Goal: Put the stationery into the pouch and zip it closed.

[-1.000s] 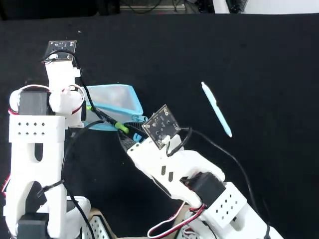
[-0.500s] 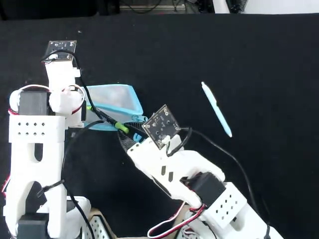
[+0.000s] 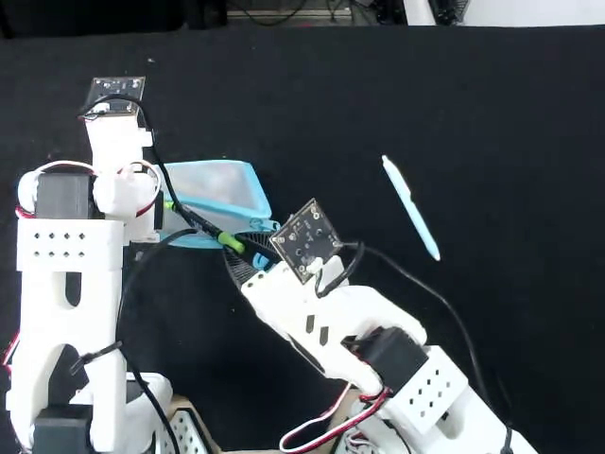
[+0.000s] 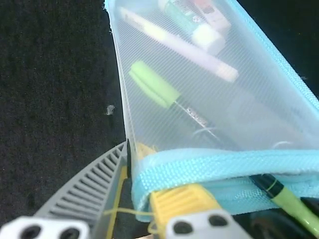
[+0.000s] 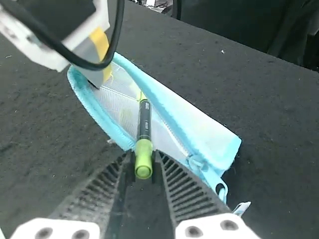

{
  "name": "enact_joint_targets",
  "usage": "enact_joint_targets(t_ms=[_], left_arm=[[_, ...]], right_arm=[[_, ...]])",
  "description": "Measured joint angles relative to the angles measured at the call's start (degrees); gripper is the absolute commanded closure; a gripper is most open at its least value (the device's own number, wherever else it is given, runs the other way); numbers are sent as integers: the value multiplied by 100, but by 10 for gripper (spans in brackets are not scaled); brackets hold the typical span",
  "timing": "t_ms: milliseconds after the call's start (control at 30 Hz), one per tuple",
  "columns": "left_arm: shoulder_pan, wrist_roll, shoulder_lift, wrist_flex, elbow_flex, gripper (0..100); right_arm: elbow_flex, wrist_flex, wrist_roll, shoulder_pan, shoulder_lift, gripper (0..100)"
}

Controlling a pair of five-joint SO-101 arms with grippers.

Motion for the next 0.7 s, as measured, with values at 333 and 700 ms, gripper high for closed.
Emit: enact_joint_targets(t_ms=[333, 700], left_arm=[[0, 0, 0, 0, 0, 970], [0, 0, 0, 0, -9, 970]], right_arm=[[0, -88, 0, 0, 0, 986], [369, -1222, 0, -9, 9, 986]])
